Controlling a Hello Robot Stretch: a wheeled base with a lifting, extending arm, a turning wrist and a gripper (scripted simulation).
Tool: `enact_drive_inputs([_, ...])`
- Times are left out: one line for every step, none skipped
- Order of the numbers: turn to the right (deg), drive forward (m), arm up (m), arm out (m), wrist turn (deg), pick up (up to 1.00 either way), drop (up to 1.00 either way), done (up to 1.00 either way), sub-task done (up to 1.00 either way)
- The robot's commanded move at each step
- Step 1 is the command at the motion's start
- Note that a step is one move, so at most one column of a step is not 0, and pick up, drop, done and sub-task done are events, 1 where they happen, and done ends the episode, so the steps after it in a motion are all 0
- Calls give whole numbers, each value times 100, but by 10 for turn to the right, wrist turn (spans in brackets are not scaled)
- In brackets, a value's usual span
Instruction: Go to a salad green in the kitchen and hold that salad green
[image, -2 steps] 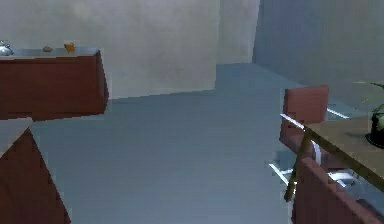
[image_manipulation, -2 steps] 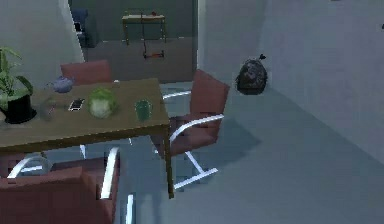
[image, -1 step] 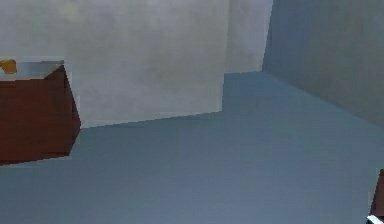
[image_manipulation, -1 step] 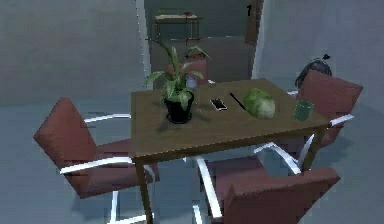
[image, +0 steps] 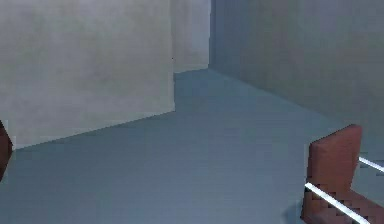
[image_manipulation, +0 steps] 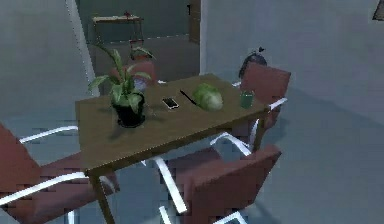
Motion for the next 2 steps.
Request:
enact_drive_inputs([0,5,0,0,0,0,0,0,0])
enact_drive_inputs([-450,0,0,0,0,0,0,0,0])
